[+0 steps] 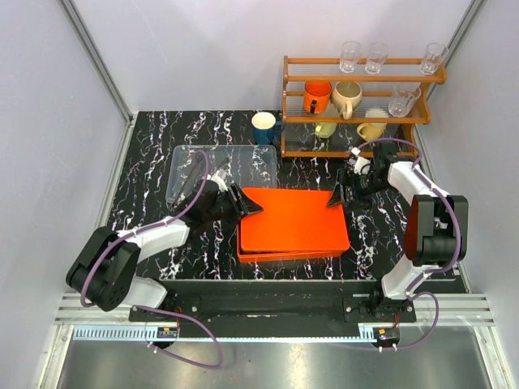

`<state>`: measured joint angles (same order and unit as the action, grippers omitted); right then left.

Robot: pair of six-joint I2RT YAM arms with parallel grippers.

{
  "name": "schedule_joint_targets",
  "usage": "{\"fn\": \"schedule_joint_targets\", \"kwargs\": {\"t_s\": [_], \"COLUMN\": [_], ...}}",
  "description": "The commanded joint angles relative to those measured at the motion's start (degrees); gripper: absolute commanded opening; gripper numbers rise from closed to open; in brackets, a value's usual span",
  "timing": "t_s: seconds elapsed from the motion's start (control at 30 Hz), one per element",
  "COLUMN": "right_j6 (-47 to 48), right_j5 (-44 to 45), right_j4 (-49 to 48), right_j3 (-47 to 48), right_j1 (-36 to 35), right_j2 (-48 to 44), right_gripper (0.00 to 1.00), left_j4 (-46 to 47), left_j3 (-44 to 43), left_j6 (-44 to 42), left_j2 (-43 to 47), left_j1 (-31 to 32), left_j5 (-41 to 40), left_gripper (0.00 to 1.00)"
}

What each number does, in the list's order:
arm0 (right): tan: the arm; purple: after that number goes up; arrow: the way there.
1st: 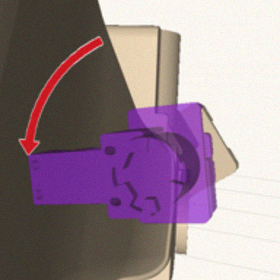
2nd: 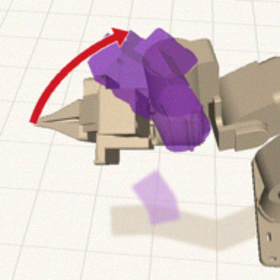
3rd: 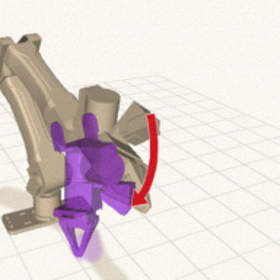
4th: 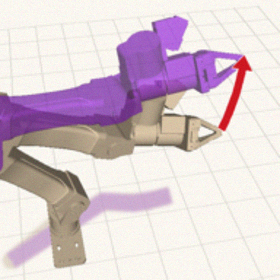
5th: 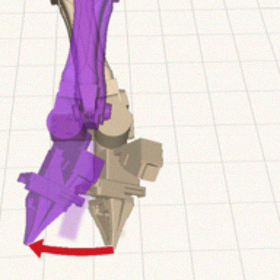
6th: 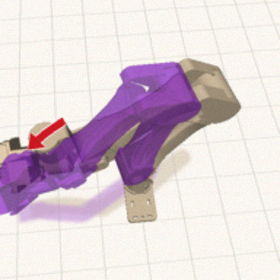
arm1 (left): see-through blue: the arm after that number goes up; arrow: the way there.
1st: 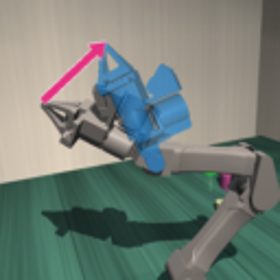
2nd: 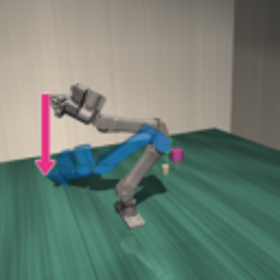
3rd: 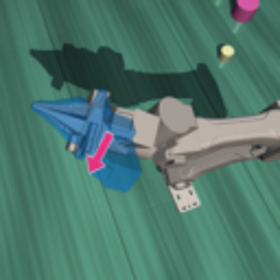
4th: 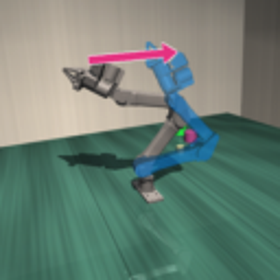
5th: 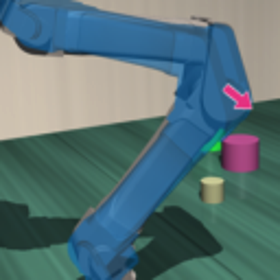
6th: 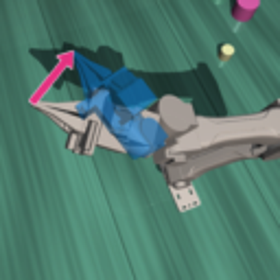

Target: Pack the cookies

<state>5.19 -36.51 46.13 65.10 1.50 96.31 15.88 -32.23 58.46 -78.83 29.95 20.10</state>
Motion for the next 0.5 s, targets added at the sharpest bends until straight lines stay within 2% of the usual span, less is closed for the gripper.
{"fn": "schedule_joint_targets", "kwargs": {"t_s": [0.0, 0.13, 0.47], "right_j6": [0.70, 0.70, 0.52], "right_j5": [0.56, 0.92, 1.36], "right_j4": [-1.22, -1.48, -1.74], "right_j3": [1.96, 1.96, 1.87], "right_j1": [-0.53, -0.62, -0.97], "right_j2": [0.10, 0.10, 0.19], "right_gripper": [0.88, 0.87, 0.87], "left_j4": [1.70, 0.56, -1.20], "left_j3": [-0.29, -0.47, -0.64], "left_j6": [-1.76, -2.73, -4.67], "left_j2": [0.95, 1.66, 3.33], "left_j1": [-0.60, -0.95, -1.92], "left_j5": [-2.17, -2.96, -4.28], "left_gripper": [0.59, 0.66, 0.68]}}
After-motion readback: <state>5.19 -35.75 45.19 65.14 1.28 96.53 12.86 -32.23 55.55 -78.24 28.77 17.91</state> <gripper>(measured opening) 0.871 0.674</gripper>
